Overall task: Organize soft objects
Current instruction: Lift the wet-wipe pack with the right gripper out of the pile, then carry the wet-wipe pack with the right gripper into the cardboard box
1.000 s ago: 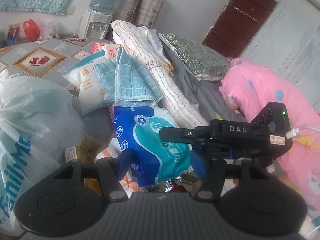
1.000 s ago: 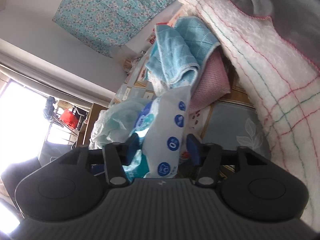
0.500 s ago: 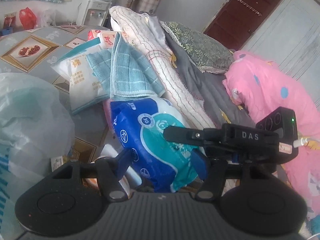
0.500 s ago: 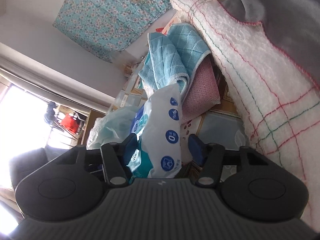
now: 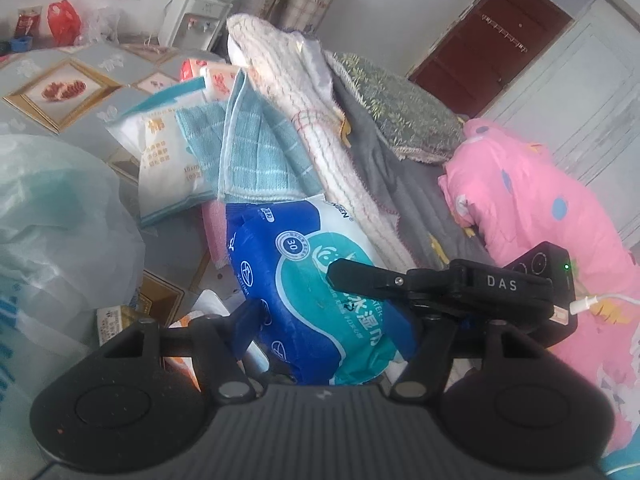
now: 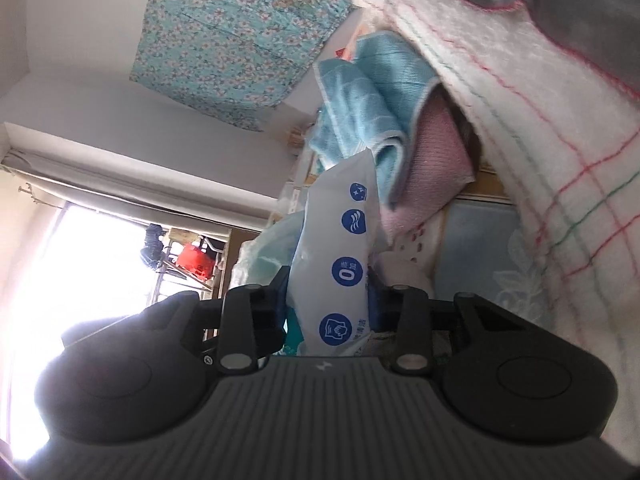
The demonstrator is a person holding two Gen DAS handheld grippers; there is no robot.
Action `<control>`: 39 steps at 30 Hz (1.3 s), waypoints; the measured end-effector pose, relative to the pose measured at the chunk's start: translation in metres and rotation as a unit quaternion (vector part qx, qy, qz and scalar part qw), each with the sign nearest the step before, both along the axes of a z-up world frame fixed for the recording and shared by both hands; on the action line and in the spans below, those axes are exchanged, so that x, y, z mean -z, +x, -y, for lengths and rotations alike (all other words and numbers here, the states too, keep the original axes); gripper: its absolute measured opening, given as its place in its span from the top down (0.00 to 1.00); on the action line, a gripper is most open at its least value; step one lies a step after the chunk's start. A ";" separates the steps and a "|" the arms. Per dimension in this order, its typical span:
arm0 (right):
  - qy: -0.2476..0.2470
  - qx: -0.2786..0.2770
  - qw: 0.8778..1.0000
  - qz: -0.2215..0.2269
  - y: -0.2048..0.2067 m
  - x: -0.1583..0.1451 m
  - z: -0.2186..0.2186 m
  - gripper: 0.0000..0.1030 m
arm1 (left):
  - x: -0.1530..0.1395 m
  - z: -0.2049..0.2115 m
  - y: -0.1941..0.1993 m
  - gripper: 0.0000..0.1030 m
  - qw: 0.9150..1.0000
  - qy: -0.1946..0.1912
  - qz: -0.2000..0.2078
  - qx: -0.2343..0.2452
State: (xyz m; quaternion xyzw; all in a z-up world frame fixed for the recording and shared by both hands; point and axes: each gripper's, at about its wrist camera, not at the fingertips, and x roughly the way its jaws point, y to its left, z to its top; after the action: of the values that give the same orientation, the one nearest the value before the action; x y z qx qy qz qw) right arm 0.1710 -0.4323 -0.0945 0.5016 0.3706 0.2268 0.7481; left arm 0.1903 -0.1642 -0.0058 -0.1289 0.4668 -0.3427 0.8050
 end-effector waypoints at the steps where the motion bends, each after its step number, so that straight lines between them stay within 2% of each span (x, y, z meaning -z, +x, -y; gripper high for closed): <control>1: 0.000 -0.002 1.000 0.004 -0.001 -0.005 -0.002 0.66 | -0.005 -0.003 -0.003 0.35 1.000 -0.003 0.005 -0.003; 7: -0.011 -0.035 0.998 0.042 -0.004 -0.050 -0.035 0.66 | -0.041 -0.041 -0.030 0.35 0.998 -0.018 0.041 -0.040; 11: -0.017 -0.079 0.994 0.071 0.005 -0.086 -0.081 0.66 | -0.068 -0.086 -0.054 0.34 0.993 -0.025 0.071 -0.089; 17: -0.007 -0.165 0.982 0.091 0.042 -0.127 -0.183 0.66 | -0.101 -0.179 -0.077 0.34 0.978 -0.022 0.094 -0.187; 22: 0.010 -0.231 0.970 0.076 0.084 -0.142 -0.284 0.66 | -0.115 -0.258 -0.077 0.32 0.961 -0.003 0.090 -0.263; 27: 0.012 -0.267 0.963 0.036 0.120 -0.134 -0.369 0.66 | -0.109 -0.322 -0.053 0.32 0.946 0.016 0.055 -0.319; 31: -0.004 -0.269 0.963 0.005 0.145 -0.117 -0.415 0.66 | -0.092 -0.361 -0.021 0.32 0.941 0.022 0.021 -0.338; 35: -0.046 -0.252 0.967 0.014 0.173 -0.117 -0.443 0.64 | -0.082 -0.384 0.013 0.32 0.939 0.026 0.007 -0.343; 36: -0.066 -0.246 0.967 0.020 0.181 -0.117 -0.448 0.58 | -0.077 -0.388 0.023 0.32 0.939 0.028 0.000 -0.343; 38: -0.110 -0.238 0.965 0.023 0.194 -0.117 -0.455 0.47 | -0.063 -0.399 0.040 0.32 0.933 0.045 -0.018 -0.358; 39: -0.125 -0.237 0.963 0.028 0.197 -0.116 -0.458 0.46 | -0.056 -0.400 0.046 0.32 0.930 0.058 -0.027 -0.361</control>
State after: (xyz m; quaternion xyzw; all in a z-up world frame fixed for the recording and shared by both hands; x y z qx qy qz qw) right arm 0.3679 0.0261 0.0220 0.2955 0.4828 0.3639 0.7397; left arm 0.2366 0.2360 0.0505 -0.2508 0.4294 0.0025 0.8676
